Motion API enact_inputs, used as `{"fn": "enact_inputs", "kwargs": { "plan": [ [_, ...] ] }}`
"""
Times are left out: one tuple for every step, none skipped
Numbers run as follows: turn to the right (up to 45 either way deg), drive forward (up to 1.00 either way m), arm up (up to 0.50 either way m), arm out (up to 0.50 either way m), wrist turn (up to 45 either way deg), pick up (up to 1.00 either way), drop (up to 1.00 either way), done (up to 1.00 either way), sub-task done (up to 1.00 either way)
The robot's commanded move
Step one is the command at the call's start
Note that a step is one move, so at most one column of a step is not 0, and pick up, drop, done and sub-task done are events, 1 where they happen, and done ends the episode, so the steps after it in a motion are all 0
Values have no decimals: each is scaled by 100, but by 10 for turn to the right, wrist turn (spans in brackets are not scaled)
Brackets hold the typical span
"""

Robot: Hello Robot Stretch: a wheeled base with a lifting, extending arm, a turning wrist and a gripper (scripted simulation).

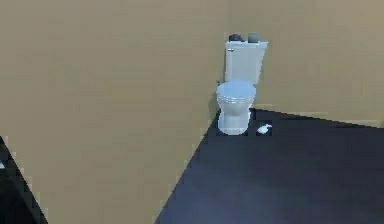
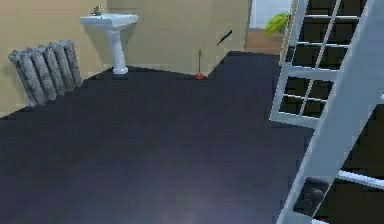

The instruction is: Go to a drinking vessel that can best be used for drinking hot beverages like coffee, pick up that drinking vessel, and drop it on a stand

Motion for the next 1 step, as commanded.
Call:
{"fn": "enact_inputs", "kwargs": {
  "plan": [
    [450,0,0,0,0,0,0,0,0]
  ]
}}
